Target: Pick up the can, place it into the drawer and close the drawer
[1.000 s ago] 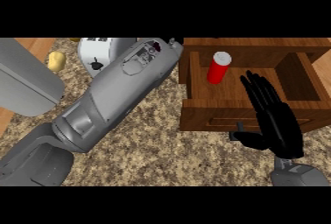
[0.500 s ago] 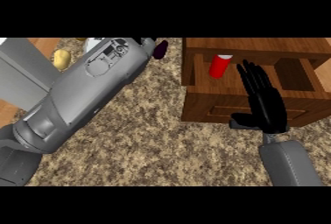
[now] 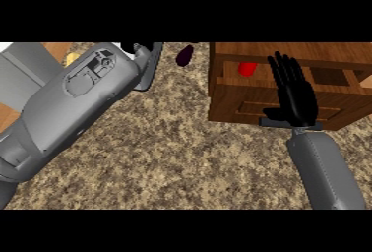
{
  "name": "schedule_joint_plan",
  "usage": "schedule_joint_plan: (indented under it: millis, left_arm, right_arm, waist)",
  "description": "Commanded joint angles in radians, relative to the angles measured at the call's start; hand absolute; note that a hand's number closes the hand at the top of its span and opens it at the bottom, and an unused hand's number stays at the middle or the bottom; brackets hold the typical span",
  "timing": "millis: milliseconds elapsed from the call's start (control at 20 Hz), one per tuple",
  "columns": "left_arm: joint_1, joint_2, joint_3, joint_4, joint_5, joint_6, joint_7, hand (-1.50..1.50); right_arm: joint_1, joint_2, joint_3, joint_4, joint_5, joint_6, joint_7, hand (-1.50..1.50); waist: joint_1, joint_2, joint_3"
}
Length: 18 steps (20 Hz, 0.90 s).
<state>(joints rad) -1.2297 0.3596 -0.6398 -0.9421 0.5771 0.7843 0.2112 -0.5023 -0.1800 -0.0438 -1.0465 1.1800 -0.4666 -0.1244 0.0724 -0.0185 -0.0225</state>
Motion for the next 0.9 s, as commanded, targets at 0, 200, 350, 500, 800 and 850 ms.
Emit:
schedule_joint_plan:
  millis: [0, 200, 350, 500, 800, 850]
  left_arm:
    - [0.098, 0.048, 0.0, -0.085, -0.007, 0.001, 0.005, -1.5]
    - [0.127, 0.076, 0.014, -0.153, -0.013, 0.013, 0.026, -1.5]
    - [0.146, 0.101, 0.005, -0.209, -0.026, 0.017, 0.074, -1.5]
    - [0.157, 0.121, 0.004, -0.24, -0.041, 0.001, 0.075, -1.5]
    - [0.262, 0.158, 0.021, -0.32, -0.057, 0.001, 0.068, -1.5]
    - [0.274, 0.136, 0.021, -0.307, -0.06, 0.0, 0.039, -1.5]
  right_arm:
    - [-0.052, 0.005, -0.054, 0.174, -0.015, -0.082, -0.018, -1.5]
    - [-0.175, 0.025, -0.084, 0.314, 0.001, -0.132, -0.001, -1.5]
    - [-0.242, 0.039, -0.094, 0.408, 0.036, -0.2, 0.014, -1.5]
    - [-0.37, 0.027, -0.123, 0.513, 0.056, -0.202, 0.062, -1.5]
    - [-0.484, -0.028, -0.171, 0.659, 0.032, -0.252, 0.005, -1.5]
    - [-0.521, 0.004, -0.165, 0.667, 0.044, -0.262, 0.038, -1.5]
  waist:
    - [-0.001, 0.024, 0.024]
    - [0.004, 0.029, 0.024]
    - [-0.001, 0.028, 0.024]
    - [0.014, 0.035, 0.025]
    - [0.009, 0.038, 0.025]
    - [0.013, 0.043, 0.024]
